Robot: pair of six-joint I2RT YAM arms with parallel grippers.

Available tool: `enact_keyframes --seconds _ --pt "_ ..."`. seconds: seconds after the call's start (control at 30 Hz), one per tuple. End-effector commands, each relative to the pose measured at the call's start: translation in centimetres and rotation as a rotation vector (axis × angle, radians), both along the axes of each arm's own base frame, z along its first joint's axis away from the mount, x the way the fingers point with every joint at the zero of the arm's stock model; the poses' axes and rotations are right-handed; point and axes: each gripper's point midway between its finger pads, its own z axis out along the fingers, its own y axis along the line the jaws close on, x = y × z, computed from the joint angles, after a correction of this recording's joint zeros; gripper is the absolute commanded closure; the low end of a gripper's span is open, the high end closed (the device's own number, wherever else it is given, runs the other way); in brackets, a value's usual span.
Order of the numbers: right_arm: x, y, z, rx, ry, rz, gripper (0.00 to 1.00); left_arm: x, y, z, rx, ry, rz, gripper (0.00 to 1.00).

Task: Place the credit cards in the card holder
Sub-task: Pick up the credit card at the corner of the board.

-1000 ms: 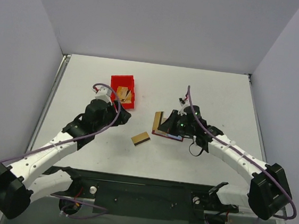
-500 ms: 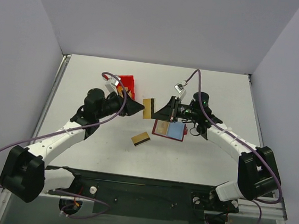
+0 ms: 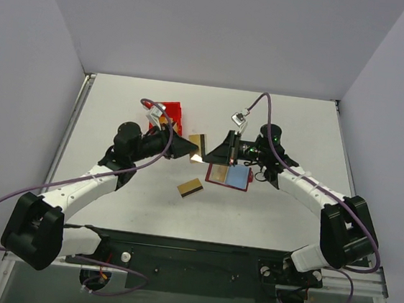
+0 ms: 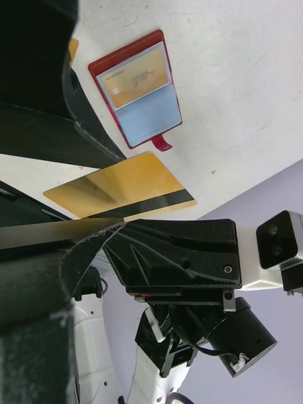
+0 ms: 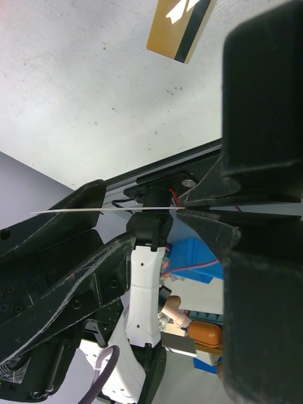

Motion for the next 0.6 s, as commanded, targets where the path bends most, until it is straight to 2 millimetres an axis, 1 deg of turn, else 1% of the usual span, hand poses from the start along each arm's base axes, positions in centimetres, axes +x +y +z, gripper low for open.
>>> enact_keyframes --seconds 0.0,0.03,0.07,0.1,0.13,0.17,0.2,0.23,0.27,0.3,0.33,0.4,0.47,0.53,0.57 --pt "-0.3 0.7 2.0 0.054 -0.090 0.045 1.00 -1.1 -0.9 2.3 -0.059 -0.073 -0.069 0.58" --pt "-0.3 0.6 2.0 0.052 -0.091 0.039 1.00 -1.2 -1.0 2.3 -0.059 -0.073 -0.077 0.60" --pt "-0.2 0.6 2.0 0.052 -0.094 0.030 1.00 -1.2 -1.1 2.2 -0.059 -0.071 -0.077 0.67" --pt "-0.2 0.5 1.9 0.049 -0.094 0.026 1.00 -1.4 -1.1 2.2 -0.060 -0.071 -0.088 0.71" --pt "-0.2 0.5 1.9 0.043 -0.095 0.017 1.00 -1.5 -1.2 2.2 -0.060 -0.071 -0.089 0.78" --pt "-0.2 0.5 2.0 0.041 -0.104 0.015 1.00 -1.7 -1.3 2.1 -0.060 -0.068 -0.098 0.82" --pt "0.0 0.4 1.8 0.035 -0.109 0.007 1.00 -1.7 -1.3 2.1 -0.061 -0.067 -0.097 0.88" --pt "0.0 0.4 2.0 0.035 -0.118 0.006 1.00 -1.8 -1.3 2.0 -0.060 -0.065 -0.100 0.91" --pt "0.1 0.3 2.0 0.030 -0.122 0.000 0.99 -1.7 -1.3 2.1 -0.062 -0.065 -0.099 0.96" --pt "0.1 0.3 2.1 0.029 -0.129 -0.003 0.98 -1.7 -1.3 2.1 -0.063 -0.061 -0.100 1.00" --pt "0.2 0.2 1.9 0.018 -0.137 -0.009 0.97 -1.7 -1.3 2.0 -0.063 -0.059 -0.100 1.00" --pt "0.4 0.0 1.8 -0.001 -0.157 -0.027 0.82 -1.7 -1.4 1.9 -0.065 -0.050 -0.103 1.00" --pt "0.6 -0.2 1.8 -0.015 -0.184 -0.042 0.74 -1.7 -1.6 2.0 -0.071 -0.046 -0.112 1.00" --pt "0.8 -0.3 2.1 -0.017 -0.206 -0.054 0.69 -1.7 -1.8 2.0 -0.079 -0.038 -0.127 1.00" --pt "0.8 -0.4 2.1 -0.017 -0.212 -0.058 0.68 -1.9 -1.9 2.1 -0.087 -0.035 -0.141 1.00"
